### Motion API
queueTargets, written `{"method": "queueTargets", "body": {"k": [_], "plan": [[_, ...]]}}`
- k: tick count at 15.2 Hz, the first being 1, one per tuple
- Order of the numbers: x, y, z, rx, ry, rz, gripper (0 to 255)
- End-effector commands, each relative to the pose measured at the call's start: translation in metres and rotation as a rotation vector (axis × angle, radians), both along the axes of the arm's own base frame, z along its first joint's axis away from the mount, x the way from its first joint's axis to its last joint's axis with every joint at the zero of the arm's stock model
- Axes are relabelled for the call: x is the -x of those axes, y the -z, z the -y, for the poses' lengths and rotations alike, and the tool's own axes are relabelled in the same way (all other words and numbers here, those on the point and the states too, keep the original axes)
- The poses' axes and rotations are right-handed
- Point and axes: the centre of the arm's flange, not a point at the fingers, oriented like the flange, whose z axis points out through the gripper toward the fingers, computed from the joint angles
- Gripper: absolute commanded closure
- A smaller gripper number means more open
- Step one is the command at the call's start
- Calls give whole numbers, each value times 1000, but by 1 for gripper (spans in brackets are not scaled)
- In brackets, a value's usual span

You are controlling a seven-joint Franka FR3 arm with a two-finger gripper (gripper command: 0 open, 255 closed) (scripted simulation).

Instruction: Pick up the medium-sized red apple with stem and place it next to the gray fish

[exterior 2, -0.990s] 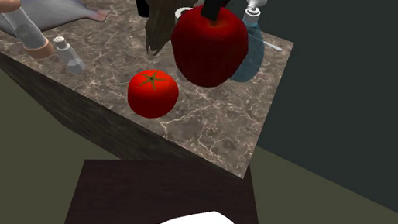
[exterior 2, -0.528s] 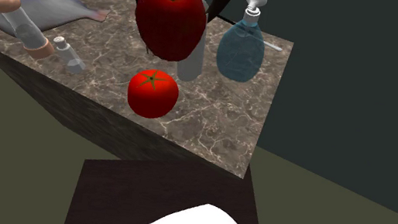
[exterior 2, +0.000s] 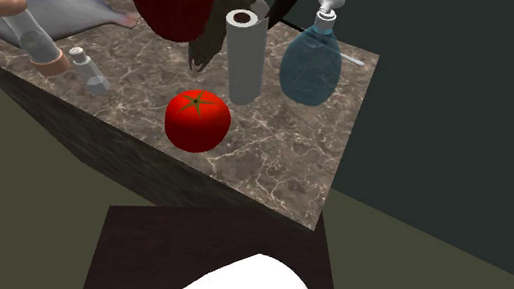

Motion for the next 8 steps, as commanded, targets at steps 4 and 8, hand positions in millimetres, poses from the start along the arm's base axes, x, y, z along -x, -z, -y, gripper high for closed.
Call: {"method": "queueTargets", "body": {"k": [4,8], "plan": [[-48,1,-47,0,0,1,255],[-86,1,-83,0,0,1,255]]}}
